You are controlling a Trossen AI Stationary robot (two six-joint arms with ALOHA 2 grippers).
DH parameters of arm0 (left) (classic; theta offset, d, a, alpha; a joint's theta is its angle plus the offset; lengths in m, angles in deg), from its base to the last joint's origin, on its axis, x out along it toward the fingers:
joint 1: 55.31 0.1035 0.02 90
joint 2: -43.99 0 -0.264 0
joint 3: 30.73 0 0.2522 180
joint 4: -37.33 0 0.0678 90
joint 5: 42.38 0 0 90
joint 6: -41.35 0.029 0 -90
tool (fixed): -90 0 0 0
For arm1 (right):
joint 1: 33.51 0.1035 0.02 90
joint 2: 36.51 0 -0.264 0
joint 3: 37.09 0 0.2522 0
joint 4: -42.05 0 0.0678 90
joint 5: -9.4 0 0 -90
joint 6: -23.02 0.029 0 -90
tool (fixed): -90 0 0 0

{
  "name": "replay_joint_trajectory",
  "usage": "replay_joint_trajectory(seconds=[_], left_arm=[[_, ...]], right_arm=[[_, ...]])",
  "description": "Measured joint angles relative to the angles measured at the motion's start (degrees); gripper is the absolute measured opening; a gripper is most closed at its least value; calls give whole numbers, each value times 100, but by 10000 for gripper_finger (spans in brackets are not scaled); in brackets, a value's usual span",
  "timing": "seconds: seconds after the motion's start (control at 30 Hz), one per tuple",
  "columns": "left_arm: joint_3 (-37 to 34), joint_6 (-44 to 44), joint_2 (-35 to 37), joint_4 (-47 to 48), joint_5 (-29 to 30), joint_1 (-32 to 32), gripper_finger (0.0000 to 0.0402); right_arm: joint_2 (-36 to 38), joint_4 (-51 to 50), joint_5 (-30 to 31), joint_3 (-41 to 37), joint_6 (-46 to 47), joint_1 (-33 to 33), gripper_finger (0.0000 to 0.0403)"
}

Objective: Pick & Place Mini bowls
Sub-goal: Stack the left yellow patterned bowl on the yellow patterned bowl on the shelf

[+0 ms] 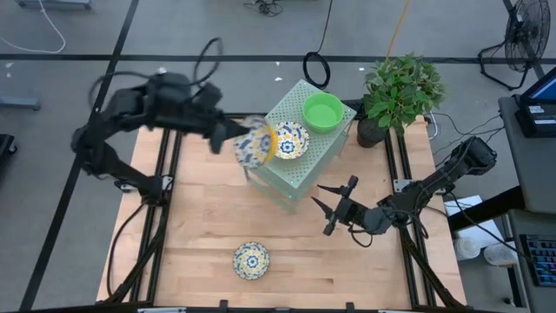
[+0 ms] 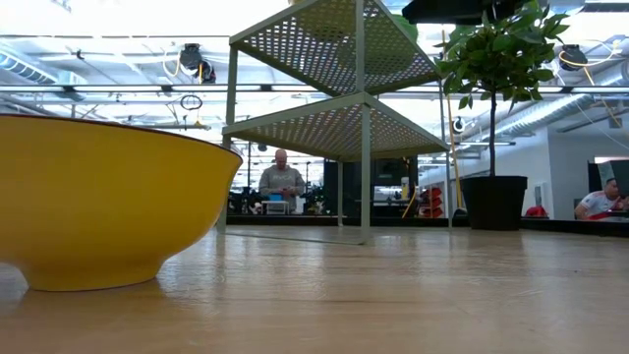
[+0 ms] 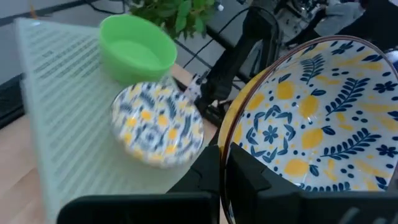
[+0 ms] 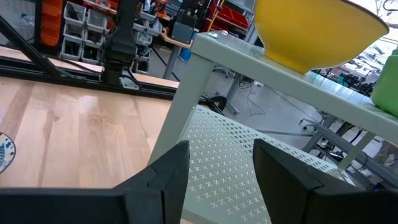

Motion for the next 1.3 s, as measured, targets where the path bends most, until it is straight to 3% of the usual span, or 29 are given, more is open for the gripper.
replay_joint_trajectory(seconds=[0.2, 0.37, 0.9, 1.3], left_arm=[[952, 497, -1141, 256, -657, 374, 9], [1264, 542, -1700, 932, -638, 677, 9], [1145, 569, -2063, 1068, 62, 1048, 9], [1136, 328, -2164, 1185, -555, 1078, 13]], right_arm=[[0, -25, 2, 0, 0, -10, 164], [0, -74, -166, 0, 76, -10, 164], [0, -64, -289, 0, 105, -10, 164], [-2, -66, -287, 0, 105, -10, 164]])
